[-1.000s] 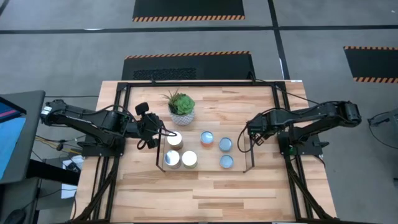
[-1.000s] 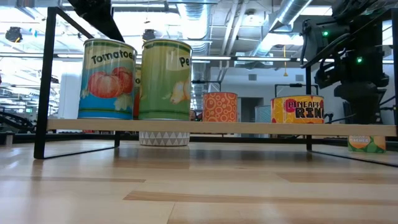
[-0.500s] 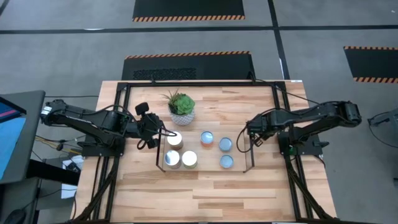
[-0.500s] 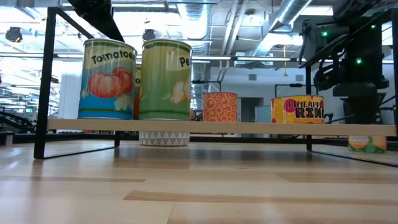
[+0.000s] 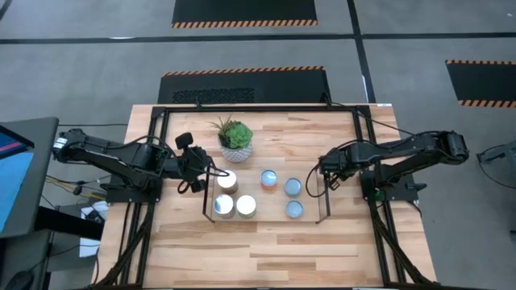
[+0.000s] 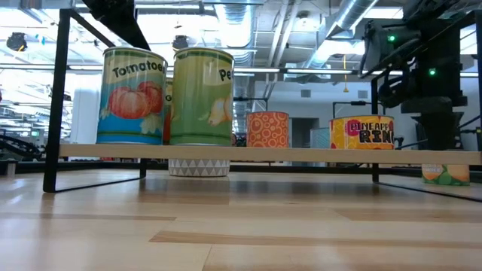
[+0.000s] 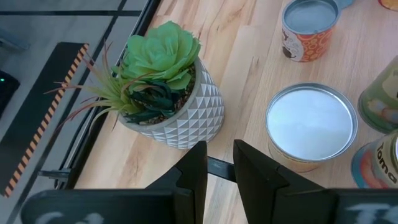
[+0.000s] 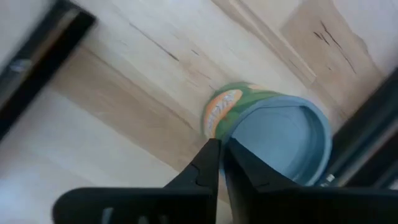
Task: Pick and place cans onto a shelf
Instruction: Put the canned sliced peaches on the shelf
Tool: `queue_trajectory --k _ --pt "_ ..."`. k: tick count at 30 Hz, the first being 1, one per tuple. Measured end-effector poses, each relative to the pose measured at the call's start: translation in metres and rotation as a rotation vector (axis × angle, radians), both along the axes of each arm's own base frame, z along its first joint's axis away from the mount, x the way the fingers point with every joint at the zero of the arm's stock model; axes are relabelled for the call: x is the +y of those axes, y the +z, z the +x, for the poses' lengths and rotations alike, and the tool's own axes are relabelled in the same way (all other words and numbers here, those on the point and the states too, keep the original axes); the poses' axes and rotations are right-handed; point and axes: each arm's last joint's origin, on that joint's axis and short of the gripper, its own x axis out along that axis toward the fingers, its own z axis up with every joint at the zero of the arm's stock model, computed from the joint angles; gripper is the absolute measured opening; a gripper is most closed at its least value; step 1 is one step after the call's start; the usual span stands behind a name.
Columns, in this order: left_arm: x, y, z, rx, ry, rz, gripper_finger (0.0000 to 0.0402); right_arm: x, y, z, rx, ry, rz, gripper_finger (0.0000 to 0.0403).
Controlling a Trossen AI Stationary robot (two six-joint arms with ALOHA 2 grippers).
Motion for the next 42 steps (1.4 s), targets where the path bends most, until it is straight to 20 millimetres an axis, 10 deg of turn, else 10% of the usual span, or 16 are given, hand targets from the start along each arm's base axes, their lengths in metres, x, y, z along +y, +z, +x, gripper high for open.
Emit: queue_trajectory --k 21,42 --pt "0.0 0.0 0.0 0.001 -0.001 0.0 0.0068 0.0 0.004 -0.001 0.022 -0.003 -0.013 0.0004" --pt "0.0 0.0 0.0 0.017 -0.018 0.014 0.0068 -0.004 0.066 -0.002 0.125 -0.064 -0.15 0.0003"
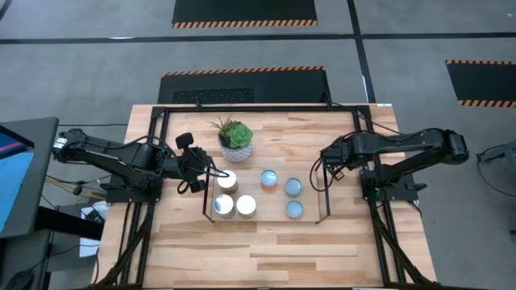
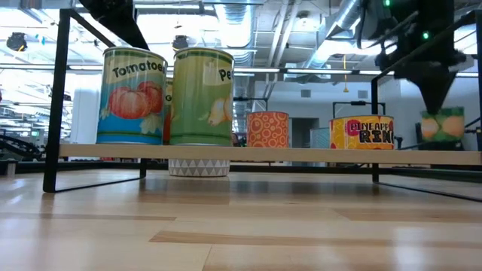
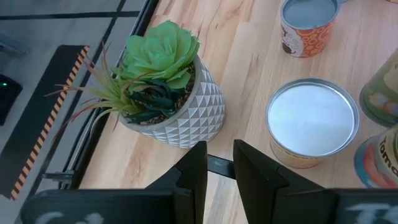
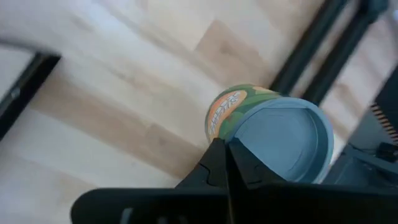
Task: Pick and place cans onto a shelf
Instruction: Put the canned sliced peaches on the shelf
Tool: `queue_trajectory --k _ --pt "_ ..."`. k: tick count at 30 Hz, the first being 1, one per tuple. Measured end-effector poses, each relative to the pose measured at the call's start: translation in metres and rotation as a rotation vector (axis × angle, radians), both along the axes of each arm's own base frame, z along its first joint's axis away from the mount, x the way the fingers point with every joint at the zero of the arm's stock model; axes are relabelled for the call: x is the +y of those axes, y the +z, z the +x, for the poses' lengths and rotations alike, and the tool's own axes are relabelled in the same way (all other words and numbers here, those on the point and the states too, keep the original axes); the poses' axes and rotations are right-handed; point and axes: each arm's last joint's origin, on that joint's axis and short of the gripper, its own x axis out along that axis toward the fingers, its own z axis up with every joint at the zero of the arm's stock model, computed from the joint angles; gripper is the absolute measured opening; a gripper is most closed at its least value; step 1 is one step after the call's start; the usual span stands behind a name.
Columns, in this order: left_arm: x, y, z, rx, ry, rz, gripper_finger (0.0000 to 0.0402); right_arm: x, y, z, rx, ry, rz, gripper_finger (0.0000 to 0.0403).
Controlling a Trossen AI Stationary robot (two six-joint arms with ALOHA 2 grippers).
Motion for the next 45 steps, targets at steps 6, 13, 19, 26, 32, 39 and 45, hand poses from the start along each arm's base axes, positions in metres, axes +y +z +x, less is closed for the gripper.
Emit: queue_trajectory --k 6,13,19,26,32,39,45 --pt "-0.001 0.0 0.0 0.008 -0.023 -0.027 0.0068 -0.003 0.037 0.002 -0.037 -0.012 -0.124 0.0003" --pt "-0.001 -0.001 0.0 0.01 -0.028 -0.028 0.0068 -0.009 0.083 0.016 -0.181 0.1 -0.312 0.0004" --pt "-0.001 -0.001 0.0 0.01 -0.027 -0.028 0.0068 -0.006 0.11 0.043 -0.42 0.295 -0.358 0.0002" --pt "-0.001 0.0 0.0 0.01 -0.027 -0.027 0.0068 0.016 0.112 0.085 -0.647 0.594 -0.269 0.0002" --pt "-0.001 0.0 0.0 0.019 -0.041 -0.015 0.0068 0.048 0.077 0.123 -0.569 0.722 -0.177 0.0002" --pt "-0.001 -0.001 0.0 0.025 -0.05 -0.007 0.0068 0.097 0.061 0.151 -0.545 0.85 -0.147 0.0002" --pt "-0.001 -0.001 0.0 0.027 -0.057 -0.015 0.0068 0.14 0.061 0.162 -0.548 0.957 -0.115 0.0002"
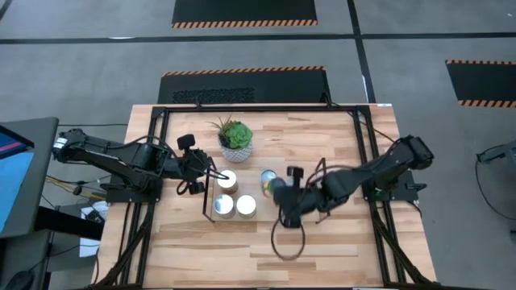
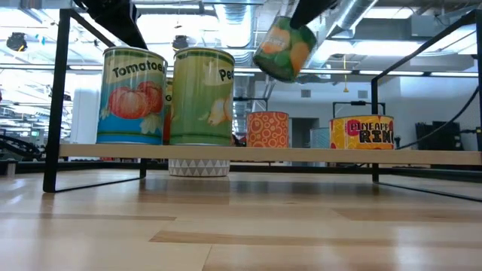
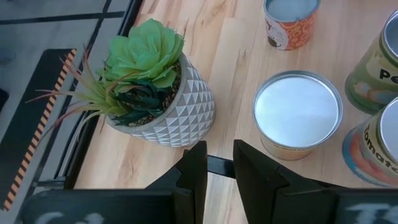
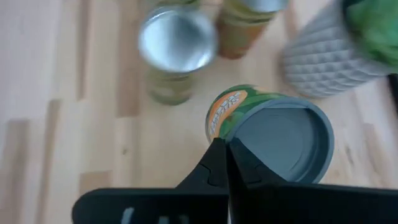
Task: Pick and place cans onto a shelf
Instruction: Put the canned sliced peaches on the shelf
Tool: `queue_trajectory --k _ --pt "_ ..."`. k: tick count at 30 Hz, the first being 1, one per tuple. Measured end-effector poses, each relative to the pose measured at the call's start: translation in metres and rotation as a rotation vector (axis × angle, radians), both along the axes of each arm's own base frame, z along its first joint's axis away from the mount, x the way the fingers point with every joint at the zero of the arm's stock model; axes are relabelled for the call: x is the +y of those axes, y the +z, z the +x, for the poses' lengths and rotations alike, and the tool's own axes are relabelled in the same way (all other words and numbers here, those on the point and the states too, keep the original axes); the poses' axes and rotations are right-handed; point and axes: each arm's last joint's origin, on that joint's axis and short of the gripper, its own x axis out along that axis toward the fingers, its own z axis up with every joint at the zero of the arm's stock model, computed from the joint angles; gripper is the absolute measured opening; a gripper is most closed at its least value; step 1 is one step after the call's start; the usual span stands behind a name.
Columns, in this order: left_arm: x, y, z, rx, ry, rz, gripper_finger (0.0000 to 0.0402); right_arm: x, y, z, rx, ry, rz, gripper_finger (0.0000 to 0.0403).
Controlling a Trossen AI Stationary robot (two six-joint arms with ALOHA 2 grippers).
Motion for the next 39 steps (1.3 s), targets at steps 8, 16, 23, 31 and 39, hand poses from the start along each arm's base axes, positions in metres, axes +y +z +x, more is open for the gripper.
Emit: queue_trajectory --k 8,16,23,31,39 --pt "0.0 0.0 0.0 0.001 -0.002 -0.001 0.0068 0.031 -0.034 0.018 0.134 0.038 0.019 0.0001" --pt "0.0 0.0 0.0 0.003 -0.007 0.004 0.0068 0.038 -0.04 0.031 0.193 0.064 0.064 0.0001" --pt "0.0 0.0 0.0 -0.004 0.001 -0.003 0.0068 0.026 -0.04 0.036 0.191 -0.017 0.121 0.0001" --pt "0.0 0.0 0.0 -0.002 -0.002 -0.001 0.0068 0.025 -0.055 0.044 0.234 -0.027 0.149 0.0001" --pt "0.0 0.0 0.0 0.001 -0.007 0.003 0.0068 0.024 -0.063 0.048 0.263 -0.029 0.155 0.0001"
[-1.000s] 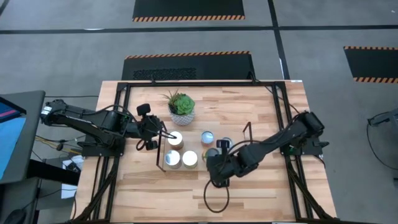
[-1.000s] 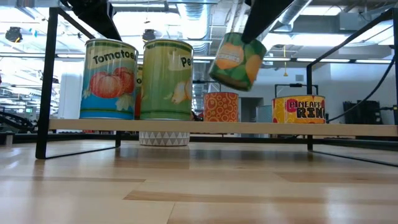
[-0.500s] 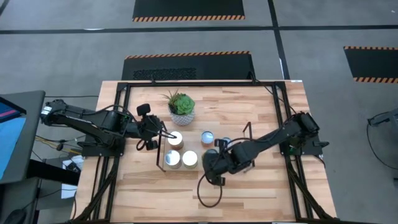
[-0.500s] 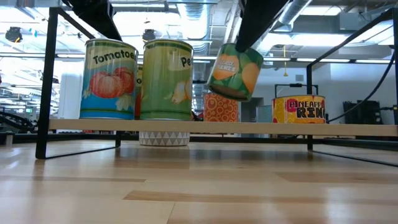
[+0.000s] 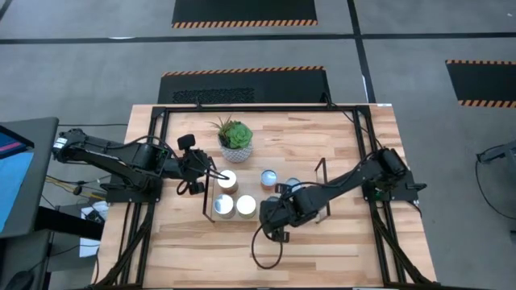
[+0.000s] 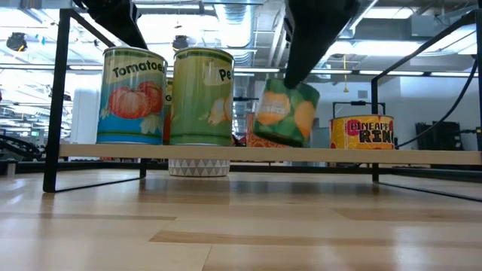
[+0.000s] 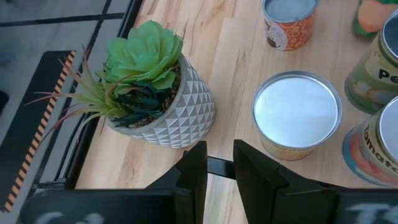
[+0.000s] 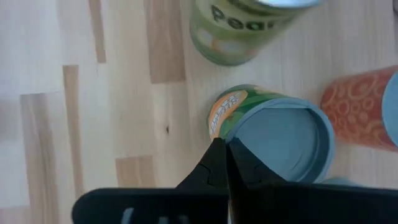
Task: Pick and place cans onto a shelf
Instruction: Put the canned sliced peaches on the shelf
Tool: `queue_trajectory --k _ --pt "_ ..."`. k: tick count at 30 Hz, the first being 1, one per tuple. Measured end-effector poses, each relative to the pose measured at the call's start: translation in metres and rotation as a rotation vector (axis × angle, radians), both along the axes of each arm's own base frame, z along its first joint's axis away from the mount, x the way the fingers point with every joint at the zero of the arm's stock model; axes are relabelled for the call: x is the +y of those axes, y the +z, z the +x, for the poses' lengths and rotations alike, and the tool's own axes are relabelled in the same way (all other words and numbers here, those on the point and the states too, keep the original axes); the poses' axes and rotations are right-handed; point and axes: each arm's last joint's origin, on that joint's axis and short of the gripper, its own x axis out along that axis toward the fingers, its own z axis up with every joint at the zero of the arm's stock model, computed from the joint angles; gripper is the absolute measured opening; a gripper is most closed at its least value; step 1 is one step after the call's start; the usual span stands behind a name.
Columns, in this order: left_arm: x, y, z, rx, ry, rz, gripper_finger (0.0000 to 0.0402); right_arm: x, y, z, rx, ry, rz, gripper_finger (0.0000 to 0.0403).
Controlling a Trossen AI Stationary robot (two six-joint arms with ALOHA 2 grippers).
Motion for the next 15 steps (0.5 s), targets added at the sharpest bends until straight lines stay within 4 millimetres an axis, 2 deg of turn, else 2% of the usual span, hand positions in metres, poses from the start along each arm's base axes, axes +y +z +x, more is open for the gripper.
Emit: queue_trajectory --k 10,15 --pt "0.0 0.0 0.0 0.0 0.0 0.0 0.0068 -0.013 -0.002 0.004 0.033 -0.005 0.021 0.0005" --pt "0.0 0.0 0.0 0.0 0.0 0.0 0.0068 -0.018 -0.002 0.006 0.046 0.0 0.055 0.0028"
